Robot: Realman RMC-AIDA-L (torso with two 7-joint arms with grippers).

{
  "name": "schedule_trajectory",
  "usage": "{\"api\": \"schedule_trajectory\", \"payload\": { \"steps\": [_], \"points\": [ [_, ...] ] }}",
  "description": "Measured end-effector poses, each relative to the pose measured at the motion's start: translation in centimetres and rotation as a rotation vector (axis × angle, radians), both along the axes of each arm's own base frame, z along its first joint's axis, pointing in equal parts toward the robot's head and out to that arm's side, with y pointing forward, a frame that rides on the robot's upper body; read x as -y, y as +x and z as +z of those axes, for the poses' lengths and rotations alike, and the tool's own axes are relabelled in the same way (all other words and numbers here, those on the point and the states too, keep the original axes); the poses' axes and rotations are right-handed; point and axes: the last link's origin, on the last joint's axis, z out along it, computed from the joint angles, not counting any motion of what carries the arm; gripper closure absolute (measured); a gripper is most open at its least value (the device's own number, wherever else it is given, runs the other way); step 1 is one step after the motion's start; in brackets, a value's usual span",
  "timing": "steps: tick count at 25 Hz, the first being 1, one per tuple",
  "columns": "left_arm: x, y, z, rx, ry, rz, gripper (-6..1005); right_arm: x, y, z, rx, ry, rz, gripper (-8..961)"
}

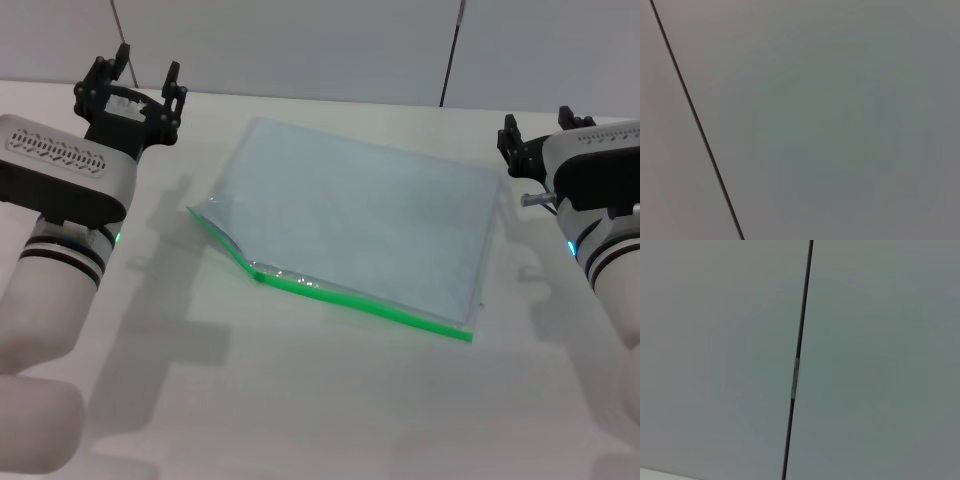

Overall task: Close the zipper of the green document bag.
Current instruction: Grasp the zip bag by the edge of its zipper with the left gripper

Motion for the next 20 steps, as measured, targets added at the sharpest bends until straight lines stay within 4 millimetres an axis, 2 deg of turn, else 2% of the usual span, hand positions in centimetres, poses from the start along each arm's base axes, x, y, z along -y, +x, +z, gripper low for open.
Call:
{"api": "schedule_trajectory", "payload": {
  "steps": [20],
  "points": [
    [0.05, 0.04, 0.12, -0.006, 0.008, -0.005, 498, -0.13, -0.29, -0.02, -0.003, 0.001, 0.005, 282]
  ]
}}
